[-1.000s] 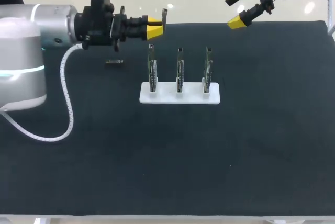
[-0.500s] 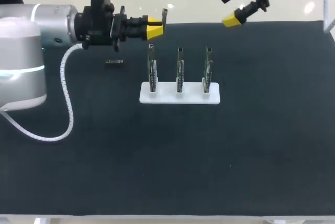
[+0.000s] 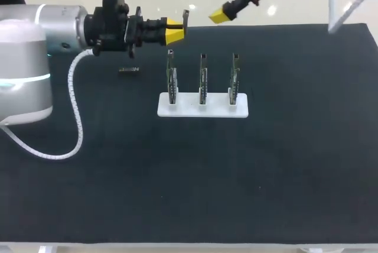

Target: Pick up the optical module with the left hand, and insert it into the network port with the right hand.

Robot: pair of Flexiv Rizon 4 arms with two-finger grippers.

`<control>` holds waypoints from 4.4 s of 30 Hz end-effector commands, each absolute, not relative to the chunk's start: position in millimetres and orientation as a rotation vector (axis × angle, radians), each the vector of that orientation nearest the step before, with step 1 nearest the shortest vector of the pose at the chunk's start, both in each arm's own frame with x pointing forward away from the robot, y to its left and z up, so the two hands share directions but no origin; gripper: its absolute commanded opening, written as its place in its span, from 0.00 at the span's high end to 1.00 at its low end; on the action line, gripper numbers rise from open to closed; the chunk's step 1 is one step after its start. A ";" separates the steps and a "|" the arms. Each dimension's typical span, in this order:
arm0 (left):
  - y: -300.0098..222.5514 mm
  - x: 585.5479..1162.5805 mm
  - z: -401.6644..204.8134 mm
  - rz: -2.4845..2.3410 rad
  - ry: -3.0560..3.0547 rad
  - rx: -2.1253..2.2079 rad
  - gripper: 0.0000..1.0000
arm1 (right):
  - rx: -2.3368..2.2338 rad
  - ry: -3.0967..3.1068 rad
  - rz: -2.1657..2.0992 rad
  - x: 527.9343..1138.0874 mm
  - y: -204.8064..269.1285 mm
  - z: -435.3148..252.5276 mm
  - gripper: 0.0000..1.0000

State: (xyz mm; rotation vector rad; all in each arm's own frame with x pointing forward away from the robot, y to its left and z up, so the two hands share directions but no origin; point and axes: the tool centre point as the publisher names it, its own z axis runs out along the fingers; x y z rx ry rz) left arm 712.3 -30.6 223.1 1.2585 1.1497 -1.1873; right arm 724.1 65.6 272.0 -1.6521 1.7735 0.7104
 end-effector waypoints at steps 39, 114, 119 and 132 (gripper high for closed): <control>-30.6 713.0 222.7 -1.188 1.149 1.259 1.00 | -1.553 1.851 0.674 710.4 119.6 262.1 0.53; 108.1 729.3 226.8 -0.710 1.600 1.841 0.00 | -1.591 1.836 0.665 715.6 118.3 257.2 1.00; 113.4 729.7 226.2 -0.737 1.589 1.872 0.00 | -1.596 1.835 0.666 716.2 117.5 256.9 1.00; 113.4 729.7 226.2 -0.737 1.589 1.872 0.00 | -1.630 1.826 0.671 720.6 115.1 255.1 1.00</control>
